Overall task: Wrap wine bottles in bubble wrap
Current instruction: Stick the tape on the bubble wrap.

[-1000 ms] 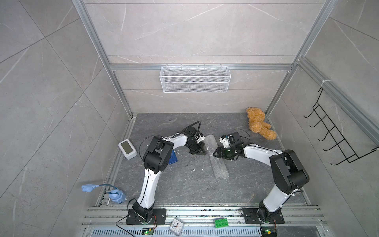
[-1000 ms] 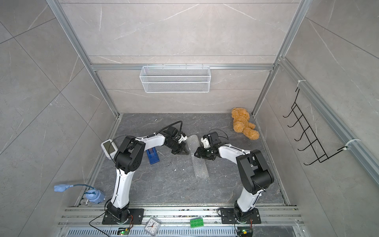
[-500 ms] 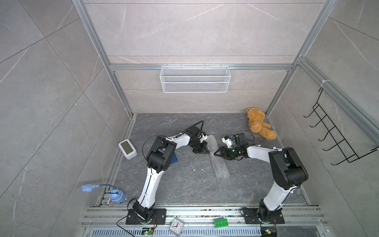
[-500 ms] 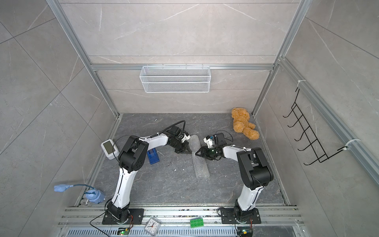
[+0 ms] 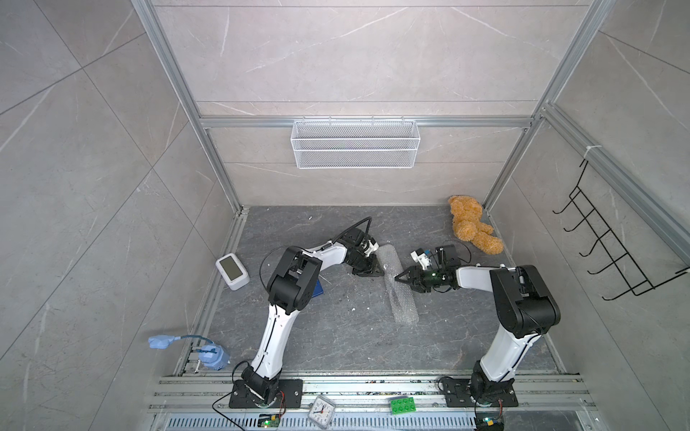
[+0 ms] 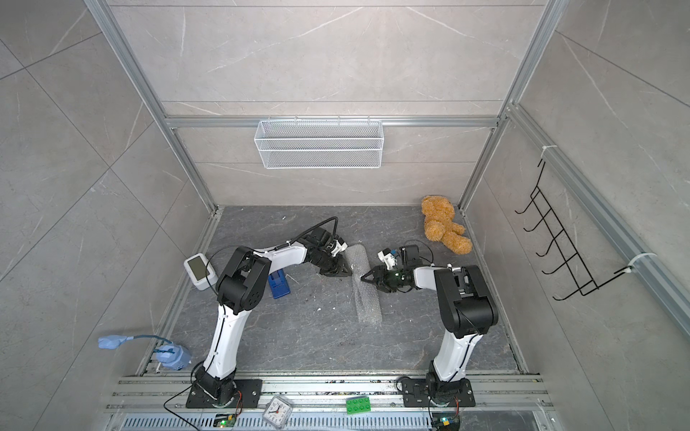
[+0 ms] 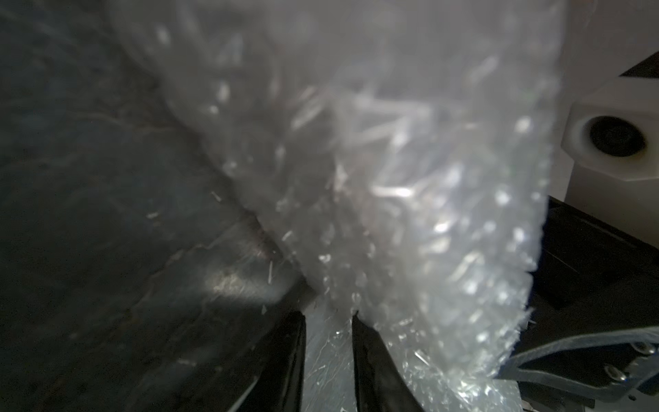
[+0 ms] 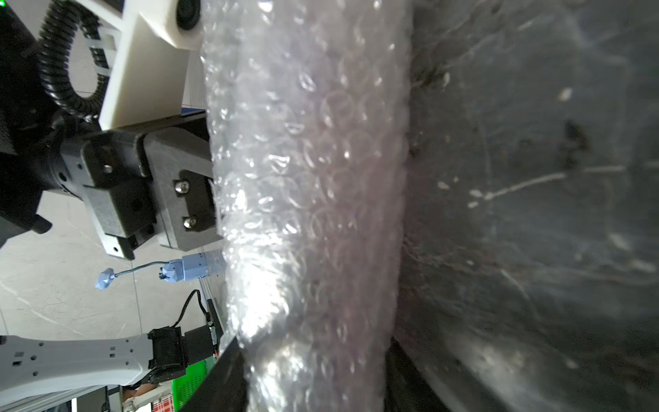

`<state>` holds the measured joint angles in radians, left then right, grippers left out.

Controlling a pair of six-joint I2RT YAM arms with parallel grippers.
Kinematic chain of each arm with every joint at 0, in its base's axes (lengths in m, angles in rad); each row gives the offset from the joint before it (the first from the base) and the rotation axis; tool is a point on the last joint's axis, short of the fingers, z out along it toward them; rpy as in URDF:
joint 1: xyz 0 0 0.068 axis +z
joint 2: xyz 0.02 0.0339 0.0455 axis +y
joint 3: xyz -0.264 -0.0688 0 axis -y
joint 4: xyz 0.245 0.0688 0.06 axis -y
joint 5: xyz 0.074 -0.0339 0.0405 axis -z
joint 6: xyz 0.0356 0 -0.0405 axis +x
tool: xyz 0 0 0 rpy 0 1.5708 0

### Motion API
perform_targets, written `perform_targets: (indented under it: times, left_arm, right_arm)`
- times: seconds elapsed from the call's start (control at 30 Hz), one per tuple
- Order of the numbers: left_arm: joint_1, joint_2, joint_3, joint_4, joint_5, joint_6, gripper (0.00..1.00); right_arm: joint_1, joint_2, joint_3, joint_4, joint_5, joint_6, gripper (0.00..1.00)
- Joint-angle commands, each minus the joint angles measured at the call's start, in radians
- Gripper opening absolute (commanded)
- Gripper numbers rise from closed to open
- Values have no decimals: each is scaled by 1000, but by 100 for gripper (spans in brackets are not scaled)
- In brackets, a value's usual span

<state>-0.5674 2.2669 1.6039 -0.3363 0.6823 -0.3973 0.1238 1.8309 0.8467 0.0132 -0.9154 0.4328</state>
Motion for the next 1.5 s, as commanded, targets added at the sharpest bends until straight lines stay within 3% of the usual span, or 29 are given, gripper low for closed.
perform_targets:
  times: [0.0, 0.23, 0.37, 0.77, 1.07, 1.47]
  left_arm:
    - [25, -104, -39, 36, -15, 12, 30]
    - [66, -207, -139, 73, -30, 0, 31]
    - [54, -200, -157, 147, -6, -56, 21]
    - [-29, -72, -28, 186, -13, -124, 5]
    - [-33, -26, -10, 192, -39, -153, 2]
    - [-52, 35, 64, 250, 29, -167, 4]
  right_arm:
    - [-42, 71, -61, -101, 166, 31, 52]
    - [-61, 77, -63, -93, 162, 51, 54]
    - [-68, 80, -66, -74, 157, 66, 55]
    - [-75, 76, -78, -58, 147, 78, 55]
    - [-76, 61, -129, -2, 162, 127, 56]
    - [-68, -60, -241, 68, 190, 197, 63]
